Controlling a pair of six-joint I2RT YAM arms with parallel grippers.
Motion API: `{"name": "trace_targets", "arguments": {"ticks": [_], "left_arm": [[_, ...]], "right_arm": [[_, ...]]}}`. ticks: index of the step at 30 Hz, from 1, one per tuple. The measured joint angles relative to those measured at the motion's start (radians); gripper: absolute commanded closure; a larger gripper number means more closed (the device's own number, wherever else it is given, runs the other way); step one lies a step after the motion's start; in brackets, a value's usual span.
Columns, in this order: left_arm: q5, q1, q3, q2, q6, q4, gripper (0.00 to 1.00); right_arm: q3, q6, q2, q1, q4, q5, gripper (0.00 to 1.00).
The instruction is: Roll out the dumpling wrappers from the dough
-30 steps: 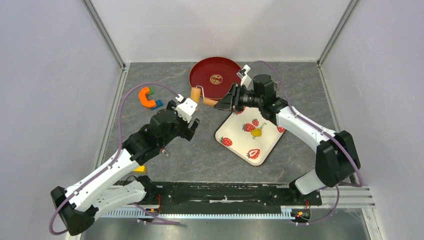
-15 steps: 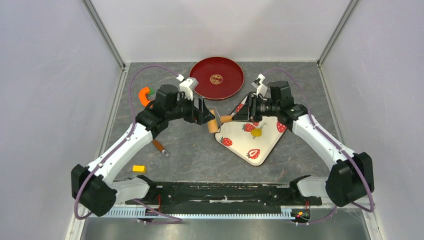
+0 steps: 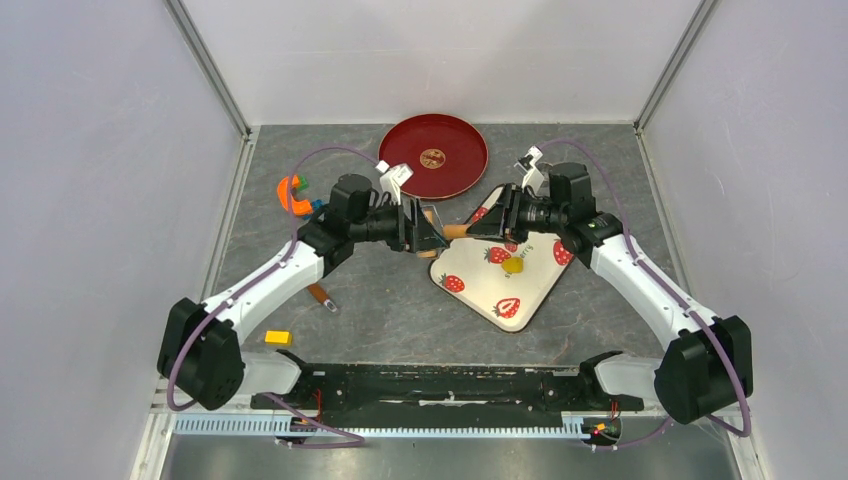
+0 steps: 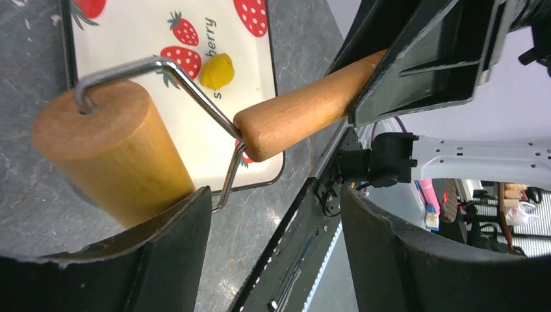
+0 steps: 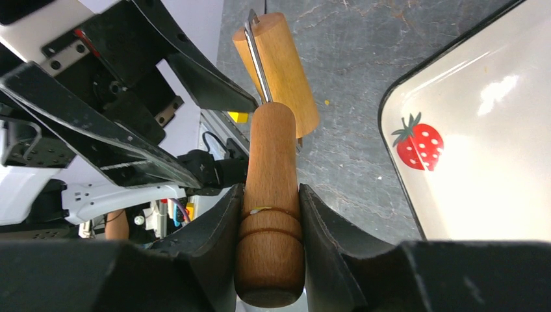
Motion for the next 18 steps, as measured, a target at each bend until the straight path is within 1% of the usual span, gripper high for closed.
{"name": "trace_targets", "arguments": {"ticks": [7, 10, 12, 14, 16, 17, 18], "left_arm": [[-0.002, -0.037, -0.008, 0.051, 0.013, 0.015, 0.32], [-0.009, -0.047, -0.008, 0.073, 0.027, 0.023, 0.38], [-0.016, -0.054, -0.002, 0.089, 0.038, 0.019, 0.47], [-0.021, -0.060, 0.005, 0.103, 0.053, 0.012, 0.62], [-0.043, -0.066, 0.011, 0.120, 0.074, -0.002, 0.80], [-0.049, -0.069, 0.013, 0.126, 0.078, -0.006, 0.86], [-0.061, -0.072, 0.013, 0.131, 0.085, -0.013, 0.87]], "right_arm": [[0.000, 0.042, 0.001, 0.000, 0.038, -0.016, 1.00], [0.000, 0.043, 0.004, -0.003, 0.037, -0.010, 1.00], [0.000, 0.043, 0.009, -0.004, 0.037, -0.008, 1.00], [0.000, 0.043, 0.013, -0.007, 0.037, -0.006, 1.00], [0.000, 0.043, 0.014, -0.010, 0.036, -0.006, 1.00], [0.000, 0.043, 0.014, -0.010, 0.036, -0.006, 1.00], [0.000, 0.043, 0.014, -0.011, 0.036, -0.006, 1.00]]}}
